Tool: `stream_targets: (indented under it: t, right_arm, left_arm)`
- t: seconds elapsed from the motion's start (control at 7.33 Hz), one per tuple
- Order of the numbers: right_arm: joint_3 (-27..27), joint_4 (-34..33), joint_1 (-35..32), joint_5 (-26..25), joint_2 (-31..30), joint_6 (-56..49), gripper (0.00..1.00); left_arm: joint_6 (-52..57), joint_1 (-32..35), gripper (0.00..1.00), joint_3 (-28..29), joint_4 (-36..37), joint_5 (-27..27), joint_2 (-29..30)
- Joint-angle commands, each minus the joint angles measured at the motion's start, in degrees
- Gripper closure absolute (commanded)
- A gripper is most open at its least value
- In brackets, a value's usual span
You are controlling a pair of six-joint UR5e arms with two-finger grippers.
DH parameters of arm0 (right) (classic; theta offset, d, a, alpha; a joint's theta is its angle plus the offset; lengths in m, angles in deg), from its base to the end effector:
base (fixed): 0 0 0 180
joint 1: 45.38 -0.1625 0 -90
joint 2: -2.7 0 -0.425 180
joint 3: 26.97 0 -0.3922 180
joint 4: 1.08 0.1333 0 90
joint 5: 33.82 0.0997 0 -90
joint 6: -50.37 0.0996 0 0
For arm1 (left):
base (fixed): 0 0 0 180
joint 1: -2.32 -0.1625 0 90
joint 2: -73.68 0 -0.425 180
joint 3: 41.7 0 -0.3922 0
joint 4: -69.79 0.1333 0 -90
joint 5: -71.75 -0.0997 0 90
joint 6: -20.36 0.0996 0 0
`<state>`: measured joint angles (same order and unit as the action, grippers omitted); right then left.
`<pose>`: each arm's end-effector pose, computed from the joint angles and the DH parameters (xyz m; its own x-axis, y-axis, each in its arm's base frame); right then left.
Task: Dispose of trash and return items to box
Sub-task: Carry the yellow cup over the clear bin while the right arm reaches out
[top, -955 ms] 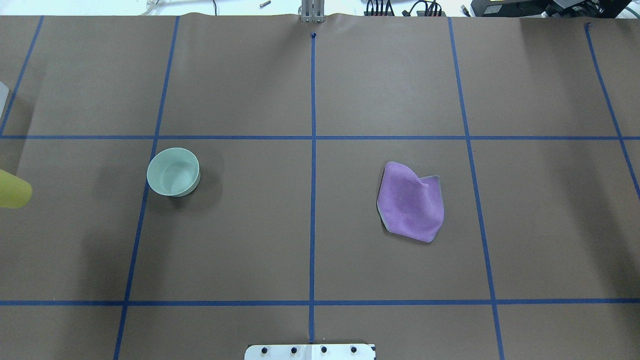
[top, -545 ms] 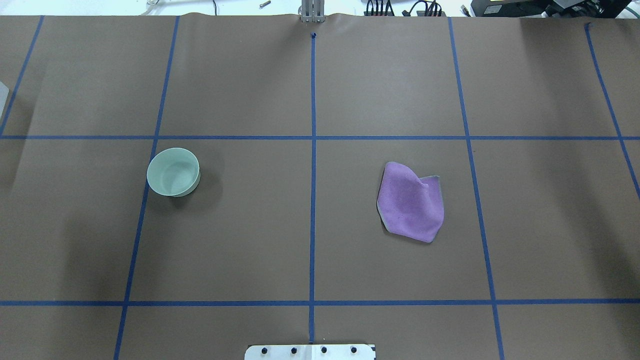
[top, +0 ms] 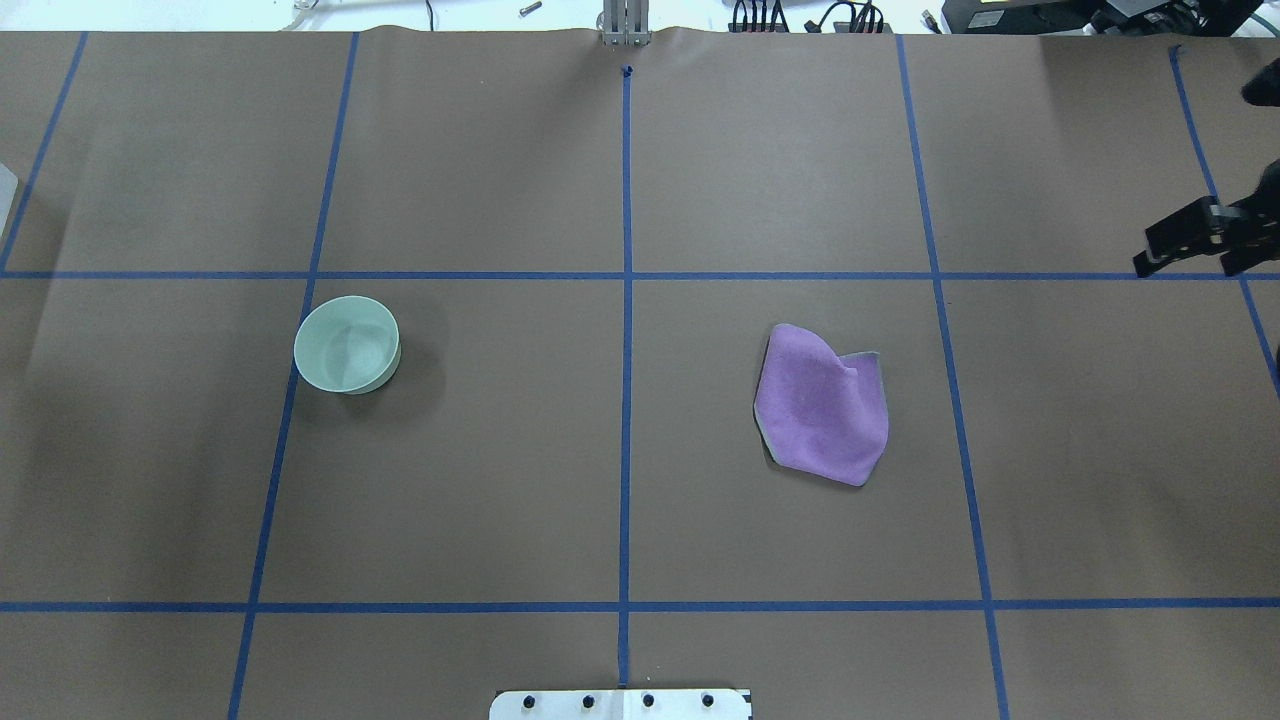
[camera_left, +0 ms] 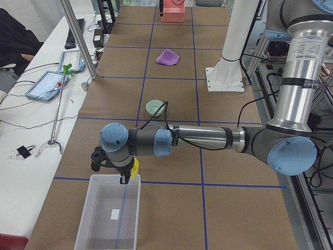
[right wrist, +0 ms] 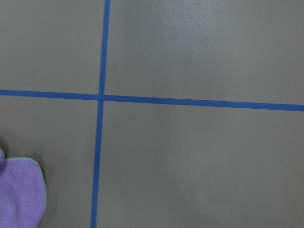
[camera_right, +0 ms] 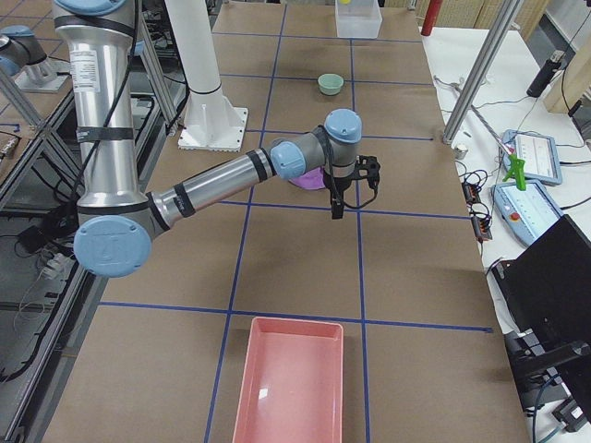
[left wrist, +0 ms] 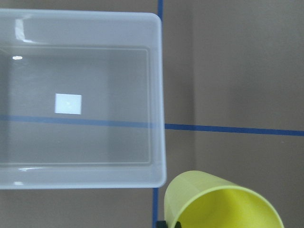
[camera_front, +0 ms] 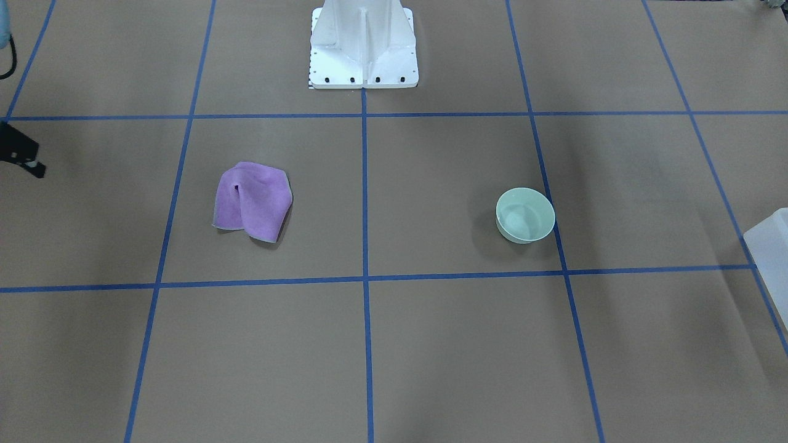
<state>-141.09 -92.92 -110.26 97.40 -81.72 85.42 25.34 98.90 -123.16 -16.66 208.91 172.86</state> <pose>-0.1532 -0.4861 0.4108 0.6661 -0.0300 0.7453 -0.0088 0.9988 0.0480 -0.1236 -0.5455 0.6504 0.6786 -0.0283 -0.7340 0.0557 0.9984 0.0130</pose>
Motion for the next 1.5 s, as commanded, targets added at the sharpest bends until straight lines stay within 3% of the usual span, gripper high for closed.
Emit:
stream_targets:
  t: [0.0,0.41,0.55,0.68,0.95,1.36]
  right_arm:
    - [-0.8,0.0,13.1,-8.6,6.3,16.7,0.00]
    - [0.8,0.0,16.5,-11.3,9.0,17.0,0.00]
    - [1.7,0.0,16.6,-11.9,9.7,17.0,0.00]
    - [2.1,0.0,16.7,-12.1,9.7,17.0,0.00]
    - [2.1,0.0,16.6,-12.2,9.7,17.0,0.00]
    - [2.0,0.0,16.6,-12.2,9.7,17.0,0.00]
  left_arm:
    - [1.4,0.4,1.00,8.4,-5.1,-0.5,1.9]
    - [-12.0,-2.9,1.00,14.0,-19.1,-1.4,2.2]
    - [-16.0,-4.5,1.00,16.0,-23.8,-7.3,2.3]
    - [-21.4,-6.2,1.00,17.2,-28.0,-9.2,2.3]
    - [-26.9,-9.8,1.00,17.4,-29.4,-8.1,2.2]
    - [-26.5,-10.1,1.00,17.7,-29.3,1.4,0.3]
